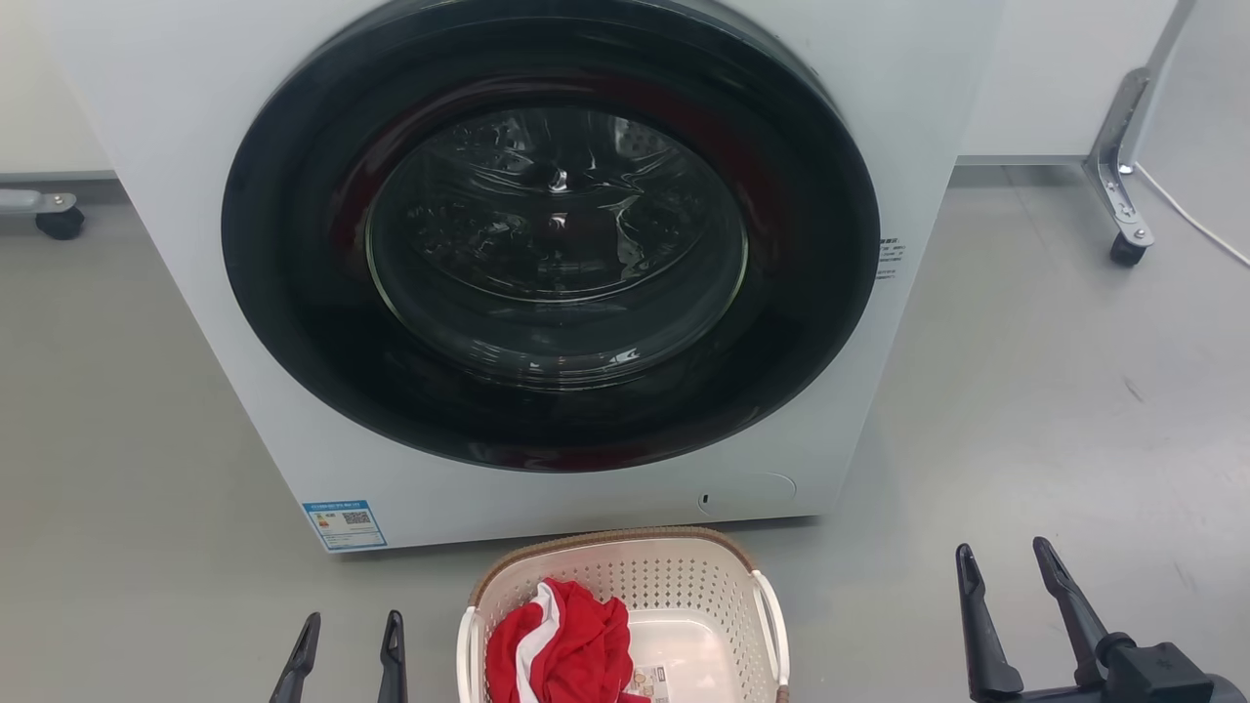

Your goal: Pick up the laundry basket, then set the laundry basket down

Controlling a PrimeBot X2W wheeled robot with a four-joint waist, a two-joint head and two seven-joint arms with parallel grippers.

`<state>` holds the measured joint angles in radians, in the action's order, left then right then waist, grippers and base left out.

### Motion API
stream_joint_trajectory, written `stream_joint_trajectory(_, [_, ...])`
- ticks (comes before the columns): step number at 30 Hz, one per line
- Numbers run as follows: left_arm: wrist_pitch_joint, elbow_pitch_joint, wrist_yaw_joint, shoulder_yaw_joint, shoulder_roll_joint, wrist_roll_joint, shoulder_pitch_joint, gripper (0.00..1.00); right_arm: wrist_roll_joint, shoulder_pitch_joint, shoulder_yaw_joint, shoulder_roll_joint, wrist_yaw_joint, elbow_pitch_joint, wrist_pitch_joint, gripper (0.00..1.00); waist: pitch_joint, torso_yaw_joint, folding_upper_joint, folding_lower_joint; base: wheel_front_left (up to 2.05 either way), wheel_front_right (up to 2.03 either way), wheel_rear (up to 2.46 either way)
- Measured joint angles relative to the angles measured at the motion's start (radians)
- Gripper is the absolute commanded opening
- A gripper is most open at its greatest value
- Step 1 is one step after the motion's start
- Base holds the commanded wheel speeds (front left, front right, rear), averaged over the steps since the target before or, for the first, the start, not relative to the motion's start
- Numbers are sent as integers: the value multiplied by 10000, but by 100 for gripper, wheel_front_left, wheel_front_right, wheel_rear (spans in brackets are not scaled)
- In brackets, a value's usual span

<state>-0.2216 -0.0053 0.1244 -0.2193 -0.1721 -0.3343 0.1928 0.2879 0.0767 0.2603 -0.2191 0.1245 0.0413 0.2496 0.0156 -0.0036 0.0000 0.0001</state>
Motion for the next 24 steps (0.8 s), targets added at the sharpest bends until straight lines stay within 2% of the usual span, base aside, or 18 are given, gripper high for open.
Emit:
stream_joint_trajectory(4, [48, -36, 0, 61, 61, 209, 3, 100, -15, 14, -15, 31, 0, -54, -2, 100, -2, -18, 0, 0, 0, 0, 0])
stream_joint_trajectory(5, [88, -46, 0, 79, 77, 211, 3, 0, -29, 15, -23, 48, 0, -63, 0, 0, -4, -22, 0, 0, 0, 0, 0])
stream_joint_trajectory(14, [211, 370, -109, 155, 198, 25, 42, 0, 255, 176, -105, 251, -105, 351, -119, 0, -18, -22, 0, 1, 0, 0, 0])
stream_joint_trajectory(24, [539, 614, -307, 464, 313, -1333, -70, 0, 1561, 87, -491, 407, -299, 577, -477, 0, -37, -16, 0, 0, 0, 0, 0])
